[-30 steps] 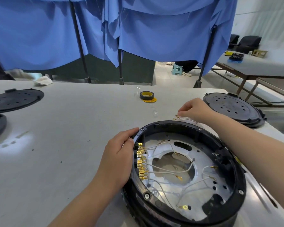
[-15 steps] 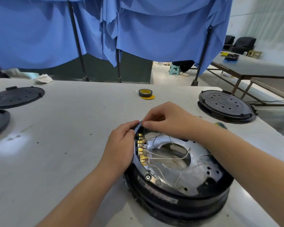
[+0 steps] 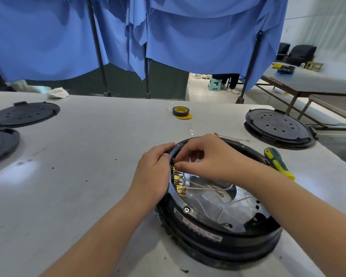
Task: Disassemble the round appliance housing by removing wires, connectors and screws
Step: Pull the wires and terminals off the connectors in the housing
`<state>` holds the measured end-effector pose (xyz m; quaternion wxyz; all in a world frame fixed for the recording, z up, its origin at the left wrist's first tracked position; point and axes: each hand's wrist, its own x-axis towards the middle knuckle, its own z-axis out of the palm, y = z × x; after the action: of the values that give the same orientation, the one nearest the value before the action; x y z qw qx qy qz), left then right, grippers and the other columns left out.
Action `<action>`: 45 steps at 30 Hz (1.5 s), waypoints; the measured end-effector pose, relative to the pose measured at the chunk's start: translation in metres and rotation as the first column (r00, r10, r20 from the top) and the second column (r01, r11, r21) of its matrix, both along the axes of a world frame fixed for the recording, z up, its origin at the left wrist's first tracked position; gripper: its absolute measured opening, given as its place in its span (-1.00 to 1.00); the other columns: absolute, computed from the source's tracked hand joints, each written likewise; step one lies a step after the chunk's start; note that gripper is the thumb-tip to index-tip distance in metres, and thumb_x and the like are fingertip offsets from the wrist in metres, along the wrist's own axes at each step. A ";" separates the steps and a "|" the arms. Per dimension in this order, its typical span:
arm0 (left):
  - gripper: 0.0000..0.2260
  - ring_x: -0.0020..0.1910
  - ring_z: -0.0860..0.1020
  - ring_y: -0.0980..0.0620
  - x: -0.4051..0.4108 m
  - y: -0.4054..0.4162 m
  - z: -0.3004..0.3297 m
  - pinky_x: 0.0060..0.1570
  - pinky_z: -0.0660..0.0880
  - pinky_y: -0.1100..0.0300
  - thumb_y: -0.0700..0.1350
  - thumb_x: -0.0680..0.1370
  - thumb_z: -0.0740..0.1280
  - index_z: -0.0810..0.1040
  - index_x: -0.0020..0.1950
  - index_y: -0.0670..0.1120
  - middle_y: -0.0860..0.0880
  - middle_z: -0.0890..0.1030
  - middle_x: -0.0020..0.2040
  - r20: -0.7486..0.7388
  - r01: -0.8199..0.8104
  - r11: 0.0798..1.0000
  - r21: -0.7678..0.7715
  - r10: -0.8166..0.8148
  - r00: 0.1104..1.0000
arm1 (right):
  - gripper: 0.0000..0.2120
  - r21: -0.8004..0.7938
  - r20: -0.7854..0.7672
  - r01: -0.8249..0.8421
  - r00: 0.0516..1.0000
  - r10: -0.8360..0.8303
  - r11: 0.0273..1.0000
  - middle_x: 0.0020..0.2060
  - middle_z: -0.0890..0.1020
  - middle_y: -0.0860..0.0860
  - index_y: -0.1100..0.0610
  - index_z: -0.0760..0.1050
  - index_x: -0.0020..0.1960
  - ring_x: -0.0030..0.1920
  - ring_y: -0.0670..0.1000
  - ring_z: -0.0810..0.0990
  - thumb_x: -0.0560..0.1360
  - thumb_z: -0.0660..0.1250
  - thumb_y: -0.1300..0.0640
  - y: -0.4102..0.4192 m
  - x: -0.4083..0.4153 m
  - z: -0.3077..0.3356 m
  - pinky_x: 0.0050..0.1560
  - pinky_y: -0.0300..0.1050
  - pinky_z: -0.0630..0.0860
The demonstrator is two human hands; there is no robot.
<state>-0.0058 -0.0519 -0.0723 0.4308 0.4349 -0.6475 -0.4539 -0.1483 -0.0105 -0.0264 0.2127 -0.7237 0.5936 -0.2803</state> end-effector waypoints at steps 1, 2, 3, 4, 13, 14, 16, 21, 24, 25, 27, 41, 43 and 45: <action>-0.65 0.22 0.52 0.06 0.000 0.000 0.000 0.31 0.41 0.05 -0.29 0.58 0.13 0.55 0.28 -0.07 -0.01 0.59 0.20 0.006 0.000 1.000 -0.003 0.000 1.000 | -0.96 0.004 -0.003 -0.004 1.000 0.004 1.000 -0.28 0.67 -0.11 -0.06 0.67 -0.19 -0.24 -0.05 0.60 0.39 0.46 -0.01 0.000 0.000 0.000 -0.23 -0.17 0.54; -0.65 0.22 0.51 0.06 0.000 0.000 0.000 0.31 0.41 0.06 -0.29 0.58 0.13 0.56 0.28 -0.07 0.00 0.59 0.21 0.009 -0.002 1.000 -0.004 0.002 1.000 | -0.96 0.013 -0.005 -0.007 1.000 0.007 1.000 -0.27 0.67 -0.12 -0.09 0.67 -0.19 -0.23 -0.07 0.60 0.38 0.47 -0.03 0.000 -0.001 0.000 -0.21 -0.16 0.55; -0.65 0.23 0.51 0.06 0.000 0.000 0.000 0.31 0.40 0.07 -0.29 0.58 0.13 0.56 0.27 -0.06 0.00 0.59 0.21 0.010 -0.004 1.000 -0.006 0.005 1.000 | -0.95 0.026 -0.006 -0.008 1.000 0.008 1.000 -0.27 0.67 -0.13 -0.10 0.67 -0.20 -0.23 -0.08 0.60 0.36 0.48 -0.06 0.000 -0.002 -0.001 -0.19 -0.15 0.56; -0.65 0.23 0.51 0.07 0.001 0.000 0.001 0.31 0.39 0.09 -0.29 0.58 0.13 0.56 0.27 -0.06 0.00 0.59 0.21 0.011 -0.008 1.000 -0.007 0.008 1.000 | -0.93 0.036 -0.007 -0.005 1.000 0.006 0.999 -0.27 0.66 -0.12 -0.11 0.67 -0.20 -0.22 -0.08 0.60 0.35 0.49 -0.07 0.000 -0.002 -0.001 -0.18 -0.14 0.56; -0.65 0.21 0.53 0.04 0.000 0.001 0.000 0.29 0.43 0.02 -0.28 0.58 0.13 0.55 0.28 -0.07 -0.02 0.60 0.21 0.014 -0.004 1.000 -0.009 0.005 1.000 | -0.93 0.021 0.001 -0.044 0.999 0.044 0.999 -0.30 0.64 -0.23 -0.12 0.66 -0.22 -0.22 -0.20 0.58 0.39 0.50 0.05 0.000 0.001 -0.001 -0.21 -0.36 0.51; -0.65 0.21 0.53 0.04 0.000 0.001 0.000 0.29 0.43 0.02 -0.28 0.58 0.13 0.56 0.28 -0.07 -0.02 0.60 0.20 0.010 -0.007 1.000 -0.007 0.007 1.000 | -0.91 0.022 0.001 -0.048 0.999 0.048 0.999 -0.32 0.64 -0.24 -0.12 0.65 -0.23 -0.22 -0.22 0.59 0.39 0.50 0.07 0.000 0.002 0.000 -0.20 -0.39 0.49; -0.65 0.20 0.53 0.05 0.000 0.001 0.000 0.29 0.43 0.02 -0.29 0.57 0.14 0.56 0.27 -0.07 -0.02 0.60 0.19 0.000 -0.012 1.000 -0.001 0.012 1.000 | -0.92 0.027 -0.006 -0.048 0.999 0.048 0.999 -0.33 0.65 -0.21 -0.09 0.65 -0.22 -0.22 -0.22 0.60 0.40 0.49 0.09 0.000 0.002 0.000 -0.19 -0.40 0.50; -0.65 0.20 0.54 0.04 -0.001 0.000 -0.001 0.29 0.43 0.01 -0.30 0.56 0.14 0.57 0.26 -0.08 -0.02 0.61 0.18 -0.010 -0.017 1.000 0.003 0.017 1.000 | -0.97 0.017 -0.054 -0.036 0.998 0.036 0.999 -0.31 0.68 -0.11 0.02 0.67 -0.19 -0.24 -0.15 0.63 0.42 0.47 0.09 0.002 0.003 0.001 -0.12 -0.19 0.59; -0.65 0.20 0.54 0.04 -0.001 0.000 -0.001 0.29 0.43 0.01 -0.31 0.56 0.15 0.58 0.25 -0.08 -0.03 0.62 0.18 -0.009 -0.019 1.000 -0.001 0.019 1.000 | -0.94 0.007 -0.075 -0.032 0.997 0.032 0.999 -0.32 0.68 -0.09 0.03 0.66 -0.21 -0.25 -0.13 0.63 0.43 0.45 0.09 0.003 0.005 0.001 -0.10 -0.08 0.60; -0.65 0.20 0.54 0.04 -0.001 0.000 -0.001 0.29 0.43 0.01 -0.31 0.56 0.15 0.58 0.25 -0.08 -0.03 0.62 0.18 -0.007 -0.019 1.000 -0.004 0.019 1.000 | -0.94 0.004 -0.080 -0.031 0.996 0.031 1.000 -0.32 0.68 -0.08 0.02 0.66 -0.22 -0.26 -0.12 0.63 0.43 0.45 0.09 0.003 0.006 0.001 -0.10 -0.06 0.60; -0.64 0.20 0.54 0.04 -0.001 0.000 -0.001 0.29 0.43 0.02 -0.31 0.56 0.14 0.57 0.26 -0.08 -0.02 0.61 0.19 -0.003 -0.017 1.000 -0.008 0.017 1.000 | -0.93 0.000 -0.091 -0.030 0.995 0.029 1.000 -0.33 0.68 -0.08 0.02 0.66 -0.23 -0.26 -0.11 0.63 0.43 0.44 0.08 0.003 0.006 0.002 -0.11 -0.04 0.60; -0.65 0.18 0.55 0.05 0.000 0.000 0.000 0.27 0.45 0.03 -0.30 0.56 0.15 0.59 0.24 -0.08 -0.01 0.63 0.16 -0.035 -0.011 1.000 0.014 0.011 0.999 | -0.92 0.018 -0.071 -0.026 0.997 0.027 1.000 -0.28 0.68 -0.16 -0.07 0.63 -0.22 -0.20 -0.21 0.62 0.44 0.45 0.06 0.000 -0.009 0.001 -0.14 -0.34 0.53; -0.65 0.17 0.56 0.06 0.000 0.000 0.000 0.25 0.46 0.07 -0.30 0.56 0.15 0.59 0.24 -0.07 0.00 0.63 0.15 -0.035 -0.003 1.000 0.005 0.003 0.999 | -0.89 -0.014 -0.089 -0.036 0.995 0.035 0.999 -0.29 0.66 -0.17 -0.12 0.59 -0.23 -0.21 -0.22 0.60 0.46 0.42 0.06 -0.001 -0.006 0.000 -0.14 -0.32 0.52; -0.65 0.15 0.56 0.09 0.001 0.000 0.000 0.21 0.46 0.15 -0.29 0.56 0.15 0.59 0.23 -0.06 0.03 0.63 0.13 -0.026 -0.005 1.000 -0.006 0.005 1.000 | -0.89 -0.031 -0.093 -0.028 0.995 0.025 0.999 -0.28 0.65 -0.17 -0.10 0.58 -0.20 -0.21 -0.21 0.59 0.49 0.39 0.07 -0.002 -0.005 -0.001 -0.12 -0.27 0.54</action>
<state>-0.0050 -0.0517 -0.0721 0.4417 0.4293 -0.6420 -0.4565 -0.1535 -0.0121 -0.0272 0.1770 -0.7472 0.5884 -0.2534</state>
